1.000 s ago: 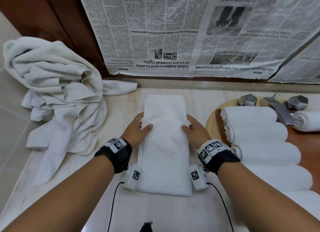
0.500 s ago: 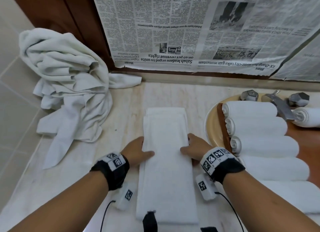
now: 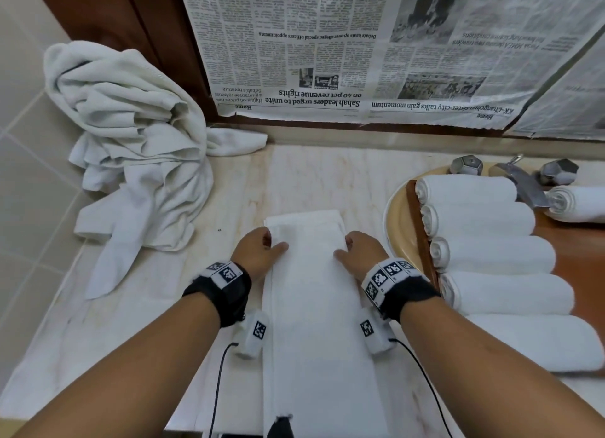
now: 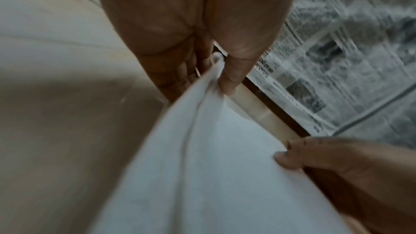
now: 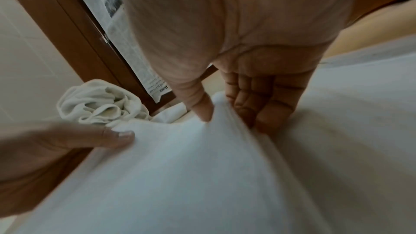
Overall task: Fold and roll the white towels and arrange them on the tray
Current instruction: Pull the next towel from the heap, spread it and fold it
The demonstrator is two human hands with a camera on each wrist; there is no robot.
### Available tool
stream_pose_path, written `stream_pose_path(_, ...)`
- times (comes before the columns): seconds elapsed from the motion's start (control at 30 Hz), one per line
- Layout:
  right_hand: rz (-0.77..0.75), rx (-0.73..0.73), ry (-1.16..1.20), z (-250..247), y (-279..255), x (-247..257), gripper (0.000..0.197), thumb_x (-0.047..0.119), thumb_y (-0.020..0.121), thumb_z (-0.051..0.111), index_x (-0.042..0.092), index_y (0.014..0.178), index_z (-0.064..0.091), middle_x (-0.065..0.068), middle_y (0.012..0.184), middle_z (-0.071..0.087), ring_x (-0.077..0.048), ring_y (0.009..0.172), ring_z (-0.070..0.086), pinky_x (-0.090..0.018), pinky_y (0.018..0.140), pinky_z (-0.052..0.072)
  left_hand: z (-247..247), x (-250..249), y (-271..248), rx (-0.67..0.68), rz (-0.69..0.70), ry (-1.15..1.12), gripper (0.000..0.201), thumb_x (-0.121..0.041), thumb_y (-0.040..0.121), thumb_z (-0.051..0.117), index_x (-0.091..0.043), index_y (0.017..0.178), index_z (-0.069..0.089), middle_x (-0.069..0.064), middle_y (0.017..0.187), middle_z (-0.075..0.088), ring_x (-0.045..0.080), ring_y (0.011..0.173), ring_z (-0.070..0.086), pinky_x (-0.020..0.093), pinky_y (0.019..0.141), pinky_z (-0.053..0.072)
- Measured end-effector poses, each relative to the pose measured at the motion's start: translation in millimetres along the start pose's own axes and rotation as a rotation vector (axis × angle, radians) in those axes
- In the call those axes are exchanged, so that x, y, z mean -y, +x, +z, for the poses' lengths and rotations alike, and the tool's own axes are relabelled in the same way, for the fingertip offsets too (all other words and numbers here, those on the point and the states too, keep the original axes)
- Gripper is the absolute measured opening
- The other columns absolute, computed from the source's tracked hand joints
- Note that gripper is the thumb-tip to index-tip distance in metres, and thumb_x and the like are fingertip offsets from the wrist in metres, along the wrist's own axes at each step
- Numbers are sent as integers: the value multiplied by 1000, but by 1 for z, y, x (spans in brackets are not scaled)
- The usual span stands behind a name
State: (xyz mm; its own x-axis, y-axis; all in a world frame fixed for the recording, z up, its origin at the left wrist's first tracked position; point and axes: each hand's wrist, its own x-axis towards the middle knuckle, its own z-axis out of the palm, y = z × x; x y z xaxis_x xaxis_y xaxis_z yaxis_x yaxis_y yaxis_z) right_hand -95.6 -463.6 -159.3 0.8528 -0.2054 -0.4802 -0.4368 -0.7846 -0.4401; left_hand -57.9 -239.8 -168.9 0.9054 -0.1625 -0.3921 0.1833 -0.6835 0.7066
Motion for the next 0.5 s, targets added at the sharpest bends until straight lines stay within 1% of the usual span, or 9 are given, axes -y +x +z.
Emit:
stream_pose_path(0.03, -4, 5, -25, 0, 2, -1, 17, 27, 96, 51, 16, 85, 46, 1, 82, 51, -22, 80, 52, -28, 58, 34, 3, -2, 1, -3, 32, 31, 34, -37, 96, 59, -9, 116, 57, 3, 112, 65, 23, 99, 61, 35, 84, 49)
stream_pose_path(0.07, -10, 6, -34, -1, 3, -1, 13, 25, 98, 46, 13, 92, 46, -1, 86, 53, -23, 82, 52, -31, 62, 36, 5, -4, 2, -19, 56, 59, 35, -34, 99, 53, -9, 123, 52, -1, 115, 61, 20, 100, 58, 31, 83, 45)
stream_pose_path(0.1, -17, 3, -32, -2, 3, -1, 14, 23, 101, 42, 10, 102, 46, -5, 91, 54, -25, 82, 52, -31, 66, 37, 7, -4, 3, -42, 71, 73, 35, -33, 101, 48, -9, 127, 47, -1, 113, 57, 19, 98, 55, 29, 81, 41)
stream_pose_path(0.13, -23, 0, -33, -4, 5, 0, 19, 23, 103, 38, 7, 112, 44, -9, 95, 56, -25, 82, 52, -32, 69, 38, 7, -5, 5, -62, 77, 77, 33, -31, 103, 45, -8, 127, 44, 2, 110, 57, 20, 94, 54, 28, 78, 39)
stream_pose_path(0.2, -25, 1, -52, -5, 7, 3, 27, 23, 105, 35, 4, 124, 38, -12, 97, 59, -25, 79, 52, -32, 69, 38, 6, -6, 11, -73, 61, 83, 31, -31, 104, 41, -6, 124, 41, 7, 106, 59, 21, 87, 53, 29, 74, 39)
stream_pose_path(0.3, 8, 29, -85, -4, 16, 7, 31, 21, 106, 35, 3, 131, 32, -10, 93, 56, -24, 78, 52, -32, 68, 38, 4, -9, 23, -58, 21, 115, 33, -31, 105, 40, -4, 124, 40, 12, 108, 59, 24, 87, 52, 31, 73, 39)
stream_pose_path(0.37, 44, 46, -91, -2, 23, 9, 32, 20, 106, 36, 2, 132, 32, -13, 100, 59, -24, 81, 52, -33, 70, 39, 5, -12, 33, -43, 2, 136, 35, -31, 105, 39, -3, 125, 39, 15, 112, 59, 25, 88, 51, 32, 74, 39)
stream_pose_path(0.43, 71, 57, -89, 0, 29, 11, 33, 18, 105, 37, 1, 133, 30, -14, 105, 60, -27, 88, 57, -33, 73, 39, 5, -15, 41, -35, -21, 141, 34, -30, 105, 39, -1, 123, 40, 18, 113, 60, 27, 89, 52, 32, 74, 38)
stream_pose_path(0.5, 85, 57, -92, 1, 33, 12, 34, 17, 105, 37, 2, 134, 29, -14, 110, 61, -29, 99, 61, -34, 75, 41, 6, -17, 47, -33, -48, 145, 35, -30, 105, 38, 0, 123, 40, 20, 114, 60, 30, 92, 55, 32, 74, 39)
